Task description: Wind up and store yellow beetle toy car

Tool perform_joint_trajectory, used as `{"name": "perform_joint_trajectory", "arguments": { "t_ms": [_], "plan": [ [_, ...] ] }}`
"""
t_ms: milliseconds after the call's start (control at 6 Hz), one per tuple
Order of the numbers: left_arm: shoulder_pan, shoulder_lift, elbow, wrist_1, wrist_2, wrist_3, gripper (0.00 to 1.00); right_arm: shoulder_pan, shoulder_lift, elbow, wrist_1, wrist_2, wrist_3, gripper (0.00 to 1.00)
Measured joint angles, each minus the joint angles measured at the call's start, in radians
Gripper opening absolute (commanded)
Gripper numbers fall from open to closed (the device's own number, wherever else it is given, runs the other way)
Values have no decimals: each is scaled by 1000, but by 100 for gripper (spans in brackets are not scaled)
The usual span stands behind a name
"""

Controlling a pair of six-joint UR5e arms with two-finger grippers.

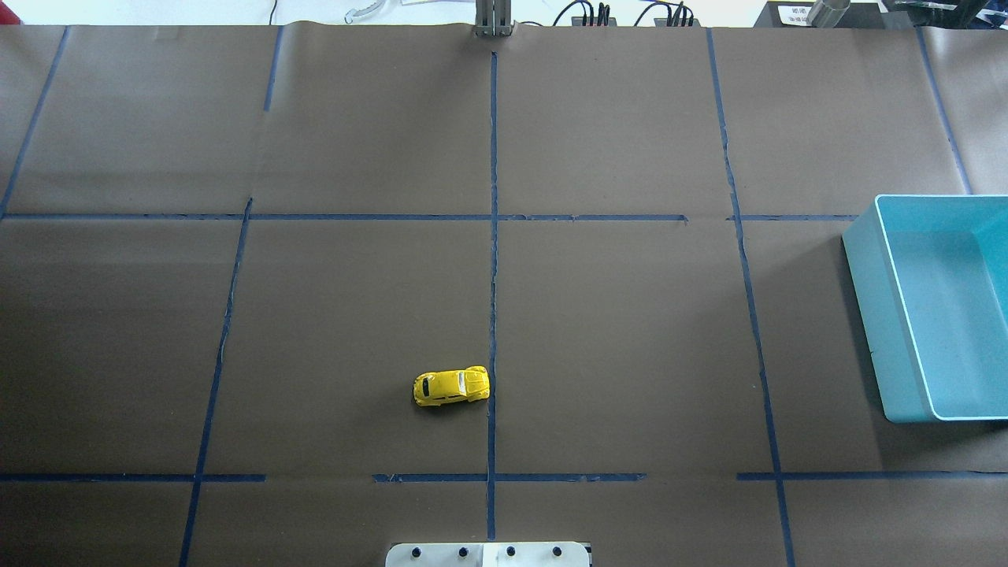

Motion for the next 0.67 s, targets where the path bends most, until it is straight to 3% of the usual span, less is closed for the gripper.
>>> {"name": "perform_joint_trajectory", "arguments": {
  "t_ms": [667],
  "plan": [
    [2, -8, 7, -14, 0, 0, 100, 0, 0, 0, 2, 2, -1, 100]
  ]
}}
